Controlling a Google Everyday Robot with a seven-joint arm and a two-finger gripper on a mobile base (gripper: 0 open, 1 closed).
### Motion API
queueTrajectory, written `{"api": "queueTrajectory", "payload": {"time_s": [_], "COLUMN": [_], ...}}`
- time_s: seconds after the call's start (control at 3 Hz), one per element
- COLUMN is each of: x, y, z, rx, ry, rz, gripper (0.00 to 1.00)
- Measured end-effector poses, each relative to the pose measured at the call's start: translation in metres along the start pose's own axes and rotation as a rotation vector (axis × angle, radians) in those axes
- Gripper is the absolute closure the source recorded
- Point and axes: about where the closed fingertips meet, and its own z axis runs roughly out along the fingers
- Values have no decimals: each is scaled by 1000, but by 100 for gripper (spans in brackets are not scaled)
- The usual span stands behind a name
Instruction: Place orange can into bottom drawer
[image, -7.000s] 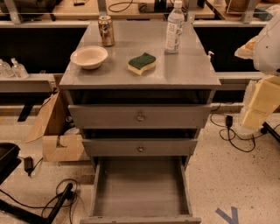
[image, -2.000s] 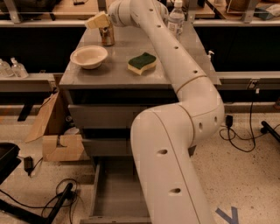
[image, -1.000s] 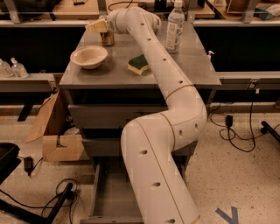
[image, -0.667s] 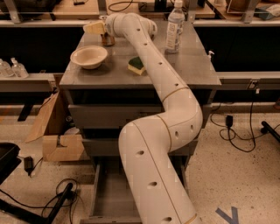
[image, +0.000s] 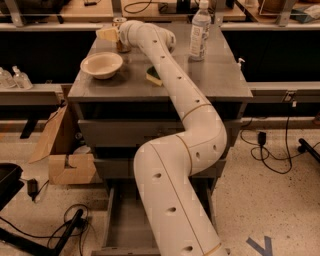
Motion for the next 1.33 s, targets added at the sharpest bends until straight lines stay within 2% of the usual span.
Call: {"api": "queueTrajectory", "payload": {"time_s": [0.33,1.0,1.33], "x": [6,12,13], "y": [0,3,4], "z": [4,7,8], "rx": [5,4,3], "ry": [7,15,16], "rz": [-21,-36,-36], "gripper": [45,91,100]}}
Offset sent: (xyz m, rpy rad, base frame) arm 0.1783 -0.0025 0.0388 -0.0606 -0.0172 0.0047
